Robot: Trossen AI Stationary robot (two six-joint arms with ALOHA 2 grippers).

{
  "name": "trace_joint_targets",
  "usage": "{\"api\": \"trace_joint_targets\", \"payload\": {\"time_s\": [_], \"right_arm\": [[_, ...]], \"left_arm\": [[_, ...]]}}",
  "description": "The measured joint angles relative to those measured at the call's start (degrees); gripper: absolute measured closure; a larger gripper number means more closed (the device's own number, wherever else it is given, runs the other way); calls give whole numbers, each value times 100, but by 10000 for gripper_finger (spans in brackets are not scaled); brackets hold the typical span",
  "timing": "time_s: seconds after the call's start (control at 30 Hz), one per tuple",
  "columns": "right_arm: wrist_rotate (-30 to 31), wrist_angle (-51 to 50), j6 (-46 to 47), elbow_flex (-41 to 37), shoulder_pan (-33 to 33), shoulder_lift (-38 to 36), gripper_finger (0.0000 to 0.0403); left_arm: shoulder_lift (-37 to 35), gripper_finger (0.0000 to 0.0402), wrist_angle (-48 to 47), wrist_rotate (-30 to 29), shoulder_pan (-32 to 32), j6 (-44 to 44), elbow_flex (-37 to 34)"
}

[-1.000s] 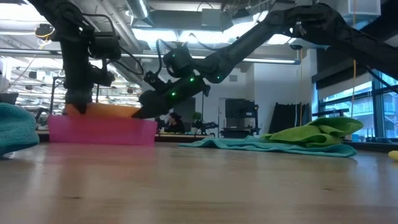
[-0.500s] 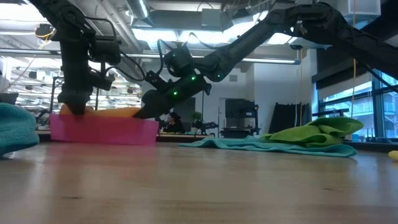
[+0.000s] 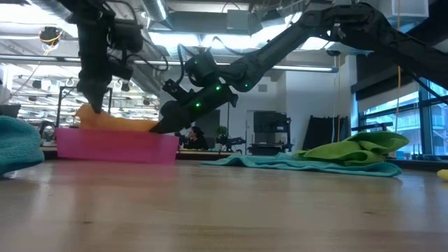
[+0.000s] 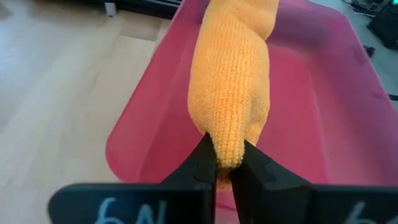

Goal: Roll microfiber towels into tight, uniform cylinder then place into a basket
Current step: Put the rolled orange microfiber towel into the red bin, then fold the green microfiber towel

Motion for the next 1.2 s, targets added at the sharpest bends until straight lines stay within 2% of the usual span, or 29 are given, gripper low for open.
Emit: {"api": "trace_joint_targets", "payload": {"time_s": [0.4, 0.57, 0.7, 1.0, 1.1, 1.2], "right_arm": [[-114, -8, -133, -2, 11, 0, 371], [-747, -40, -226, -6, 22, 4, 362], [-971, -51, -227, -7, 53, 7, 320], [-1051, -443, -284, -22, 221, -213, 171], [-1059, -643, -317, -26, 303, -425, 149], [-1061, -966, -382, -17, 369, -700, 146]], "left_arm": [[-2, 216, -226, -232, -19, -136, 183], [-2, 214, -213, 269, -19, -416, 183], [-2, 215, -211, 307, -49, -457, 183], [-2, 216, -202, 214, -209, -452, 183], [-24, 216, -196, 210, -211, -466, 181], [-119, 216, -177, 187, -280, -606, 183]]}}
